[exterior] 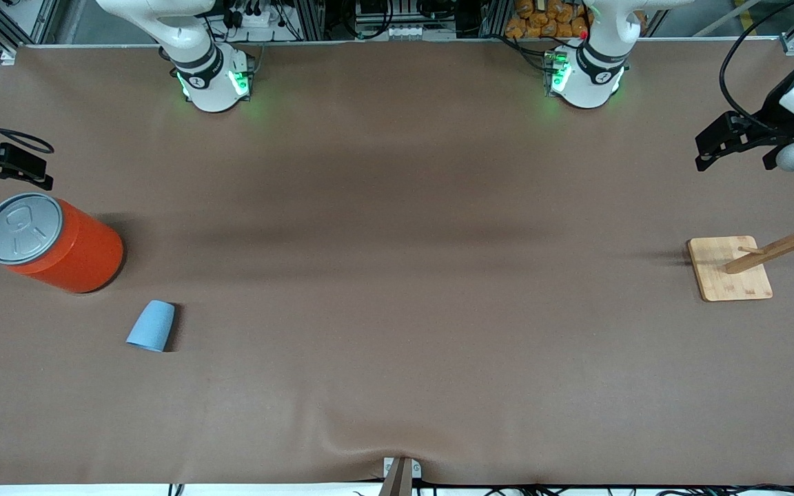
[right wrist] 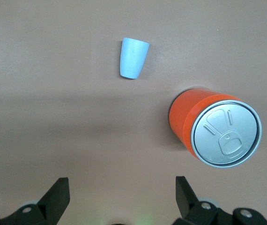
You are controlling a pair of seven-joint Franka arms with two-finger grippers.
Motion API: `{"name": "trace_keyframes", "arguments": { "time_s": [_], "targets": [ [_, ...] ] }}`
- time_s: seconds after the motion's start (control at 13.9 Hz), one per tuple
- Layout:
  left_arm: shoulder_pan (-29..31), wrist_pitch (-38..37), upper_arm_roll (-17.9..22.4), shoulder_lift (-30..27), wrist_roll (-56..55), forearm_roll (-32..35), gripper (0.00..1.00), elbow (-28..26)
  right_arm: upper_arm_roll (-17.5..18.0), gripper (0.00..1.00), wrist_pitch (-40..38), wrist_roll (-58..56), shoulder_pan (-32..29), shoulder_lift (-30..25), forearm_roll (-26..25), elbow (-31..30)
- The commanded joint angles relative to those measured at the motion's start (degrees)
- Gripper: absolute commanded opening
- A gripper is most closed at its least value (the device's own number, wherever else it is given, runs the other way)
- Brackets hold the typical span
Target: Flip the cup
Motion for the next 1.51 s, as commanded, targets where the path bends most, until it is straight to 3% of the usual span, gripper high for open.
{"name": "trace_keyframes", "arguments": {
  "time_s": [0.0,0.43,0.79,1.08,1.44],
  "targets": [
    [-0.1,-1.5,-0.1,-0.1,-0.4,1.3,1.0,0.8,0.1,1.0,0.6,0.9,-0.2,0.5,-0.8,-0.4],
    [-0.1,-3.0,-0.5,-0.2,-0.5,1.3,1.0,0.8,-0.1,1.0,9.0,0.8,-0.4,3.1,-0.9,-5.9],
    [0.0,-3.0,-0.3,-0.3,0.0,1.3,1.0,0.8,-0.1,1.0,18.2,1.0,-0.5,14.0,-0.8,-6.6],
    [-0.1,-4.5,-0.6,-0.4,-0.5,1.3,1.0,0.9,-0.1,1.0,34.9,1.1,-0.4,20.5,-0.5,-12.5],
    [-0.1,-4.5,-0.3,-0.5,-0.5,1.3,1.0,1.3,0.0,1.0,44.7,2.0,-0.5,27.9,1.2,-12.3]
  ]
}}
